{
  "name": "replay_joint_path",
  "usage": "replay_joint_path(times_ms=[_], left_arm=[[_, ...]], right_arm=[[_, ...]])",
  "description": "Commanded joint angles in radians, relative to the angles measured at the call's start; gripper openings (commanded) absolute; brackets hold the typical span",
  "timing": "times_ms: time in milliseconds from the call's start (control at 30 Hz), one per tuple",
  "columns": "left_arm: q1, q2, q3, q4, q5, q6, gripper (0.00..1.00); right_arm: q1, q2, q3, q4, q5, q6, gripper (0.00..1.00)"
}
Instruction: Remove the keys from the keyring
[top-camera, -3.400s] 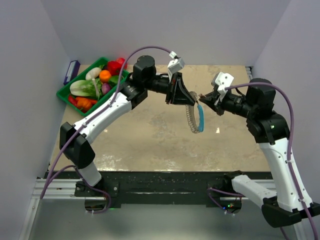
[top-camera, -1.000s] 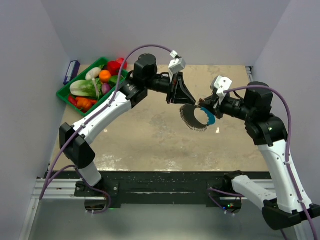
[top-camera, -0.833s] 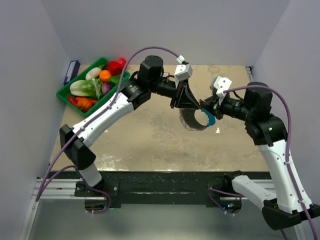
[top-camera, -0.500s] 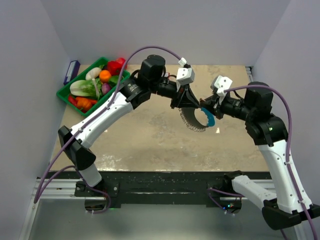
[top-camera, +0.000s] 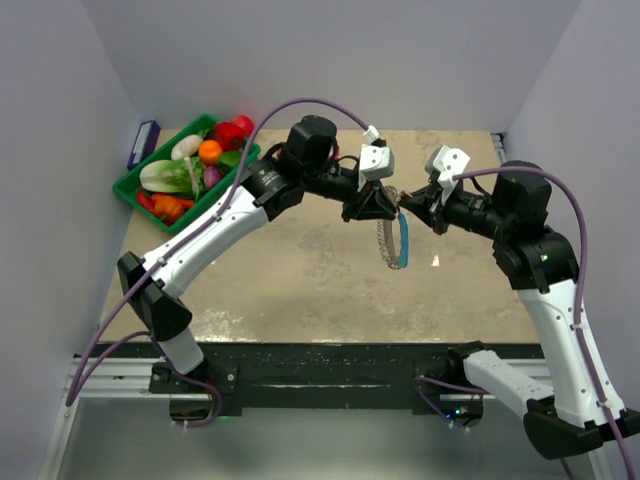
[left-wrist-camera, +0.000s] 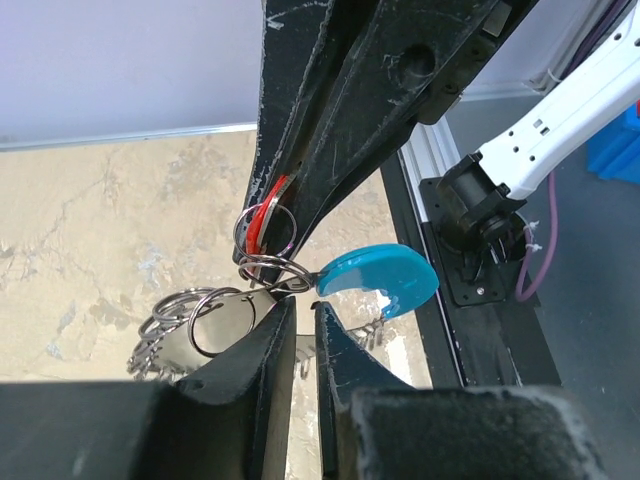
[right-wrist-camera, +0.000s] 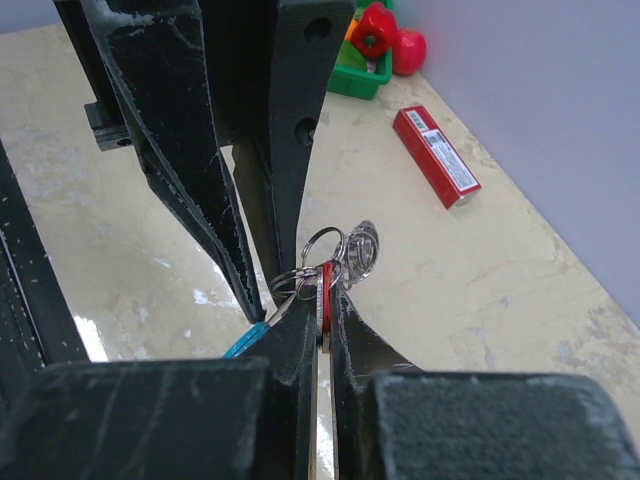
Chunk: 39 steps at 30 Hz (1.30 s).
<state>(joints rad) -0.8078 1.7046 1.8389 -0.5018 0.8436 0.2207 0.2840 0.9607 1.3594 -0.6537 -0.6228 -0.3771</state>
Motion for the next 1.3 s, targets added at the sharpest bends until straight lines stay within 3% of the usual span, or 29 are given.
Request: replay_joint_path(times_ms=[0, 1267], left_arm=[[-0.005, 0.001, 0.046, 0.014, -0.011, 0.011, 0.19], [-0.034, 0.010, 0.155, 0.011, -0.227, -0.049, 0.21]], right_arm=[[-0.002, -0.010, 0.038, 0.072, -0.011, 0.021, 0.00], [-0.002, -0.011, -0.031, 0.155, 0.155, 0.099, 0.00]])
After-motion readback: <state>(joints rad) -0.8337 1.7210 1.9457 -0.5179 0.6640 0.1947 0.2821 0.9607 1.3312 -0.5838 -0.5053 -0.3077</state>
